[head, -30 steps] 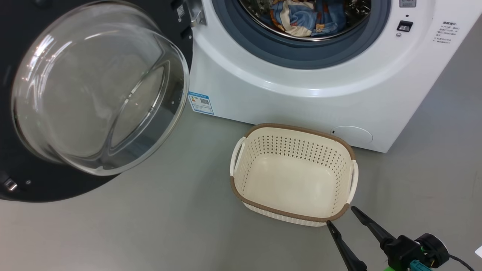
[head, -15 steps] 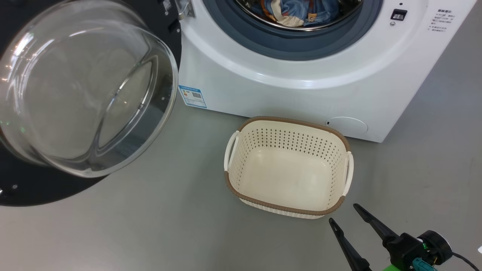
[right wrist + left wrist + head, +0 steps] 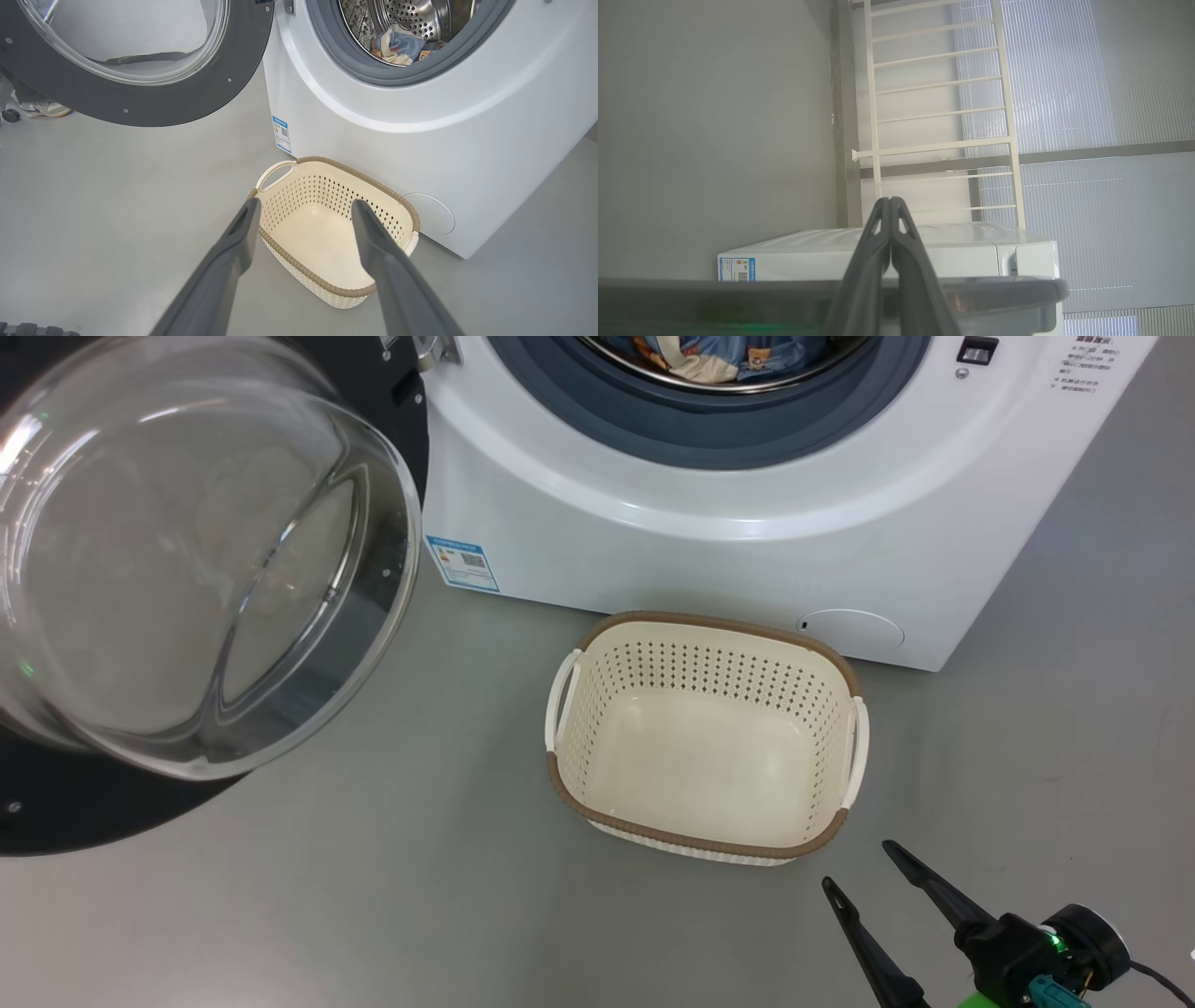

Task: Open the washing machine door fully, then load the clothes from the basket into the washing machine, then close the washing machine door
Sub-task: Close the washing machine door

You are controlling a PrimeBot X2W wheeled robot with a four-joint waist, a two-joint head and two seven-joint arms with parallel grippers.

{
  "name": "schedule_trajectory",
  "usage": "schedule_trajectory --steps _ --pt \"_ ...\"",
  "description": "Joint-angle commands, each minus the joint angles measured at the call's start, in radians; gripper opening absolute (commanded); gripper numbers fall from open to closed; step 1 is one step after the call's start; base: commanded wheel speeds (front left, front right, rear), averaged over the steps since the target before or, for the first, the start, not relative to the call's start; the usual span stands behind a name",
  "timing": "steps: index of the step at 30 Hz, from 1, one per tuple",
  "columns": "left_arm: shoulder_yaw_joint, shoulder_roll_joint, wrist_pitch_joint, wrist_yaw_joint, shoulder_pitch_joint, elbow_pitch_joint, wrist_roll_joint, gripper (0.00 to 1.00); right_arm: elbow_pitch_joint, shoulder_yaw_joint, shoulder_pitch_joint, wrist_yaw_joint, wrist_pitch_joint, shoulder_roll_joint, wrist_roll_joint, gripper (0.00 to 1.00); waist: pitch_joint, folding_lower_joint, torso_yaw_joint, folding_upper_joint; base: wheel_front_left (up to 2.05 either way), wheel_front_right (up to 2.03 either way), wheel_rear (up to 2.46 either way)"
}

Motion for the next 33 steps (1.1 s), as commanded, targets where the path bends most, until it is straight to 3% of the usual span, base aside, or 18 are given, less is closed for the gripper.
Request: schedule_trajectory --steps 1,33 --pt "0.01 0.072 0.015 -0.007 0.018 -0.029 -0.003 0.0 -0.023 0.026 -0.007 0.002 -0.005 -0.009 0.005 1.0 -0.002 0.0 0.004 0.0 0.0 0.0 0.0" --pt "-0.054 0.026 0.224 -0.007 0.037 -0.023 -0.026 0.0 -0.01 0.041 -0.001 0.002 -0.005 -0.01 0.019 1.0 -0.052 0.0 0.011 0.0 0.0 0.0 0.0"
